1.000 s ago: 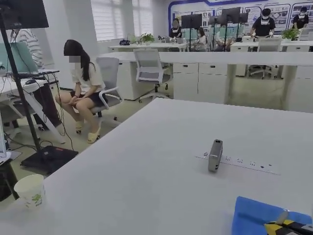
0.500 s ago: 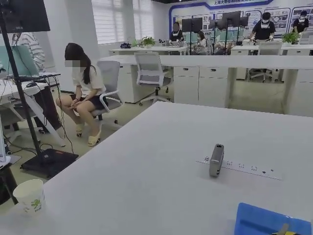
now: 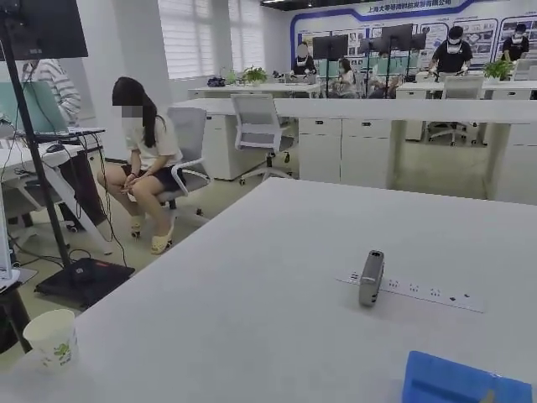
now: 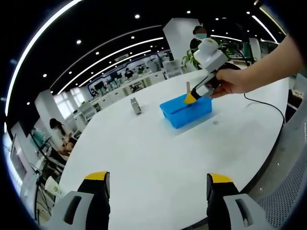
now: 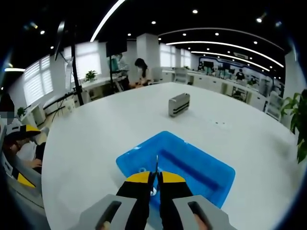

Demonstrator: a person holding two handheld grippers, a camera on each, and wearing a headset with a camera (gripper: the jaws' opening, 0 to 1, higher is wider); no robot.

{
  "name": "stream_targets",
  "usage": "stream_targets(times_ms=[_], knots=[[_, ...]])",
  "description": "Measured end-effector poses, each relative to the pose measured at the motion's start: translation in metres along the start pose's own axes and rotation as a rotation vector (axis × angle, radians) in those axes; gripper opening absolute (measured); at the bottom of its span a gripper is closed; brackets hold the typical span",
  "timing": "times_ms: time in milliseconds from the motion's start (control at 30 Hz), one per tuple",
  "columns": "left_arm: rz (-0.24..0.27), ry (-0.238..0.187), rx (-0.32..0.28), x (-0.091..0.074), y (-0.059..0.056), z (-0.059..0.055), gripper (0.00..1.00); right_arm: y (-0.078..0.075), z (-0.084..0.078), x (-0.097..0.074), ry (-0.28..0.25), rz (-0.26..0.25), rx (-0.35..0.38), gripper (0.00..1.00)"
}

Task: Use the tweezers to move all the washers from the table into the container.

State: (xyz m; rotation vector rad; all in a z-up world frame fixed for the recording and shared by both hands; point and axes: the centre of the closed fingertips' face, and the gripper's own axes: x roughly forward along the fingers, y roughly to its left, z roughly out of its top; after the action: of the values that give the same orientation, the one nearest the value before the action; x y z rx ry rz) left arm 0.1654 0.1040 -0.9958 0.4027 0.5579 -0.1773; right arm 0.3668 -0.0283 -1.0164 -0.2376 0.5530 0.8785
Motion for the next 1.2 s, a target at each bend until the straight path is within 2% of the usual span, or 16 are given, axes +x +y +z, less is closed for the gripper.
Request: stream_targets(times_ms=[133,367,600,700,900,1200], knots=[[-0.002,-0.001,0.001,0.0,0.0,0.0,0.84,-0.002,0.003,-0.003,-0.001,-0.016,-0.006,0.02],[-0.005,-0.007,0.0,0.0,-0.001,0.001,0.85,-0.008,0.021,-0.019,-0.053,-0.035,0.006,0.02],[-0.007,-0.008,0.007,-0.001,-0.002,0.001,0.85,-0.005,0.043,-0.048,-0.119,-0.054,0.005,0.02],[-0.009,-0.012,0.009,-0.002,-0.003,0.002,0.85,-0.001,0.047,-0.061,-0.142,-0.059,0.013,0.02],[-0.007,-0.028,0.007,-0.003,-0.002,0.004,0.83,0.008,0.042,-0.083,-0.16,-0.079,0.037,0.02],[-0.048,-0.01,0.015,0.0,-0.009,0.0,0.84,0.024,0.021,-0.106,-0.138,-0.106,0.081,0.02]])
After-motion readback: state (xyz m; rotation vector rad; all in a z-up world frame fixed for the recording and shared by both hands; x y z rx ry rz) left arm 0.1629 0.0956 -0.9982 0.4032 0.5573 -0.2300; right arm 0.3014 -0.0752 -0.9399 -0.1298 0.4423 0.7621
